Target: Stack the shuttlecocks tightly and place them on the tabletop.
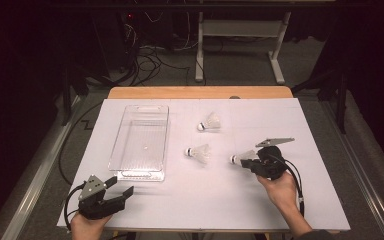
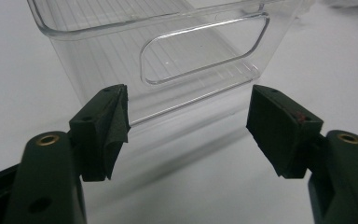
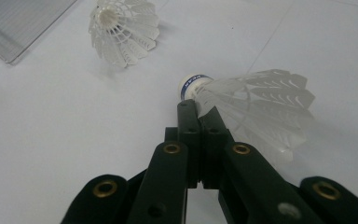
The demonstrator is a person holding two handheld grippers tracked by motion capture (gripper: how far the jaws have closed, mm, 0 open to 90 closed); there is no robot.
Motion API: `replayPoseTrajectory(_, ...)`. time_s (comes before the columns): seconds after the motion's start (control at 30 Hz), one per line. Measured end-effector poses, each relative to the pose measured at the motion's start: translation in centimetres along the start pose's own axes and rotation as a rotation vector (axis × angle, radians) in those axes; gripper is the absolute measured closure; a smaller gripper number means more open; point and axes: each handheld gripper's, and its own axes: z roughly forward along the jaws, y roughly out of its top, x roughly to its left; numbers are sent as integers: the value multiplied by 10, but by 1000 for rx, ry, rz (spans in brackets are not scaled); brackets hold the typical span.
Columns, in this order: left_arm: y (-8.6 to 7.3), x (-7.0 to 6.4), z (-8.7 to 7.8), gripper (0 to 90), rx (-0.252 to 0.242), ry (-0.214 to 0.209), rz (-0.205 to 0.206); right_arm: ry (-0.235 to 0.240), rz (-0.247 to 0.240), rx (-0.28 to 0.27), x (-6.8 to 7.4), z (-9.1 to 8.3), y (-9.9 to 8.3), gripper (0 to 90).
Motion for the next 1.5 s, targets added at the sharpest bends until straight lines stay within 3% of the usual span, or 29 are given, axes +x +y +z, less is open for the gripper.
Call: replayPoseTrajectory(1.5, 0, 1, 1, 310, 5, 1, -2, 92, -29, -8, 21, 29, 23, 900)
